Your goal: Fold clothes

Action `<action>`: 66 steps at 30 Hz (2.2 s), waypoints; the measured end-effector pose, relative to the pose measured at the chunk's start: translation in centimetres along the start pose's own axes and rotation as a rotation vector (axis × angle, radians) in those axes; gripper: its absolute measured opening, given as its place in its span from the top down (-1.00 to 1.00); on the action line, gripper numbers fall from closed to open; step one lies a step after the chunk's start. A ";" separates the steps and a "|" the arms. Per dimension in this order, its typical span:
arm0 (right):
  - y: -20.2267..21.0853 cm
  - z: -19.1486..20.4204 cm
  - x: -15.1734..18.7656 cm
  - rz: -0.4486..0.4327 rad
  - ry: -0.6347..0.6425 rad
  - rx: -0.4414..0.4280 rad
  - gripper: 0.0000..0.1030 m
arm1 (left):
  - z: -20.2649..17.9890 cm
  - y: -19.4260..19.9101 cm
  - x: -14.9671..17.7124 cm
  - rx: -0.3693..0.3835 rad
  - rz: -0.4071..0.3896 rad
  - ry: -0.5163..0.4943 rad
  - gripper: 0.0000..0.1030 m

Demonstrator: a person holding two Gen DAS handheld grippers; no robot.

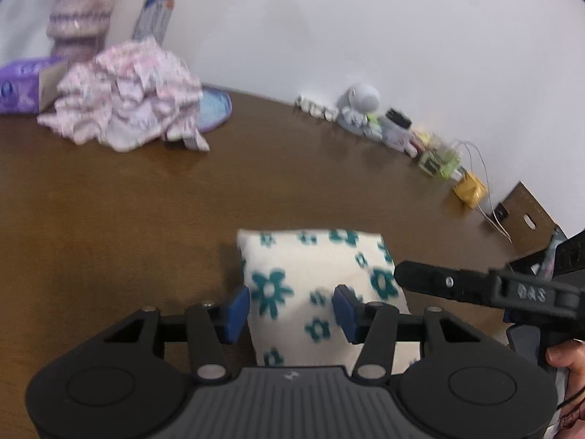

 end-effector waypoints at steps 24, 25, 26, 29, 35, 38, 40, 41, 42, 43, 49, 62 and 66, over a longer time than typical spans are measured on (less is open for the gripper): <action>1.2 2.1 3.6 0.078 0.122 0.013 -0.11 | -3.6 0.9 0.8 -0.104 0.064 -0.181 0.06; 1.2 2.4 3.7 0.088 0.140 0.018 -0.11 | -3.6 0.5 1.1 -0.108 0.083 -0.183 0.03; 1.1 2.6 3.9 0.097 0.156 0.024 -0.11 | -3.4 0.2 1.3 -0.108 0.096 -0.178 0.01; 0.8 2.4 4.5 0.109 0.176 0.047 -0.10 | -2.4 -0.7 1.7 -0.077 0.112 -0.115 -0.03; 1.1 1.9 4.8 0.102 0.178 0.047 -0.09 | -1.7 0.9 1.7 -0.039 0.058 -0.055 0.00; 2.3 2.0 4.7 0.070 0.166 0.031 -0.10 | -0.7 2.4 1.8 0.003 0.010 0.009 0.00; 3.3 2.1 4.9 0.057 0.156 0.021 -0.11 | 0.3 2.8 2.3 0.015 0.001 0.058 0.01; 3.7 2.1 5.0 0.053 0.151 0.014 -0.10 | 0.7 2.9 2.5 0.025 -0.003 0.080 0.05; 4.2 2.1 5.1 0.050 0.145 0.008 -0.10 | 1.0 3.1 2.8 0.041 -0.008 0.100 0.06; 4.6 2.1 5.3 0.046 0.141 0.003 -0.09 | 1.3 3.2 3.1 0.058 -0.013 0.120 0.07; 6.6 3.0 6.8 0.003 0.301 0.006 -0.16 | 0.8 6.2 5.7 0.146 -0.085 -0.068 -0.16; 5.6 6.1 11.0 -0.050 0.678 0.149 0.23 | -2.3 4.4 8.8 -0.026 -0.094 -0.355 0.33; 5.6 5.9 11.5 -0.077 0.694 0.150 0.61 | -2.2 4.2 9.2 -0.041 -0.130 -0.359 0.61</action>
Point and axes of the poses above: each gripper's, at about its wrist camera, not at the fingertips, and y roughly against the way its jaws point, z to its left, x to its underside, the point moved 1 cm from there along -y, roughly the way its jaws point
